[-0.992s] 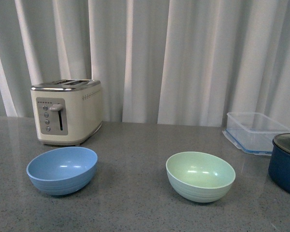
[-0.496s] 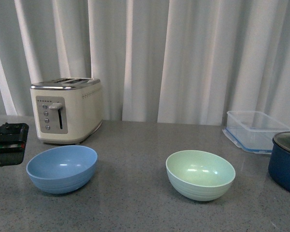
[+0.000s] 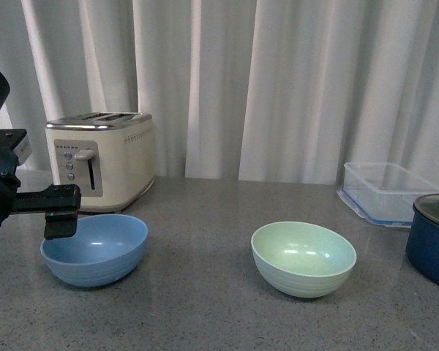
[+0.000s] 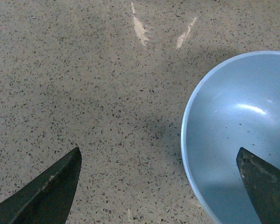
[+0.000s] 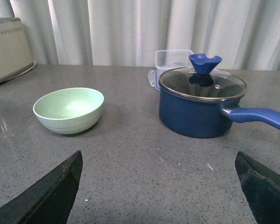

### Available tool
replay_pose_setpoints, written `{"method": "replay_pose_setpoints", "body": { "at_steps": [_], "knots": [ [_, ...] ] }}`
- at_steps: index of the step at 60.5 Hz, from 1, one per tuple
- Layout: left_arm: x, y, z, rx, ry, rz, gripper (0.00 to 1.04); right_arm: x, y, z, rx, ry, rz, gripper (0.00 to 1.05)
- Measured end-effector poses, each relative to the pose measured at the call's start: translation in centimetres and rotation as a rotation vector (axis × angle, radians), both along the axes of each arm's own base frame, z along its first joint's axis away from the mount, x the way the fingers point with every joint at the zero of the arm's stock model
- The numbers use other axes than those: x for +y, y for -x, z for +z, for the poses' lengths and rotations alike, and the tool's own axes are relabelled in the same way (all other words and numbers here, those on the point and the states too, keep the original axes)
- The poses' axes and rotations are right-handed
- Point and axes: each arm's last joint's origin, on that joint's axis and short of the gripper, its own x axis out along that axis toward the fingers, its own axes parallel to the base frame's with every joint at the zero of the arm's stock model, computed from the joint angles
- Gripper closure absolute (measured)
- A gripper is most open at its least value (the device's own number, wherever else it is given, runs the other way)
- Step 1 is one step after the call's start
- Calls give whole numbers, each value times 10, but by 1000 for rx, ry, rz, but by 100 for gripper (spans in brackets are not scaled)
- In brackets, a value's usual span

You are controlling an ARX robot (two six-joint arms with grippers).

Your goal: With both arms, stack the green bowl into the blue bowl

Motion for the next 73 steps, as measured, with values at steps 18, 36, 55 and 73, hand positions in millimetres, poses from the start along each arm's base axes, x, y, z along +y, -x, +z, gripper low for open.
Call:
{"method": "replay_pose_setpoints", "body": {
  "at_steps": [18,36,55,73],
  "knots": [
    [-3,-14,-13,32,22,19,7,0,0,0,0,0,0,10],
    [-3,-15,-18,44,35,37,44,0,0,0,0,0,0,10],
    [-3,-13,-24,81,85,64,95,0,0,0,0,0,0,10],
    [-7,-16,-12,62,133,68,101,0,0,0,0,0,0,10]
  ]
}}
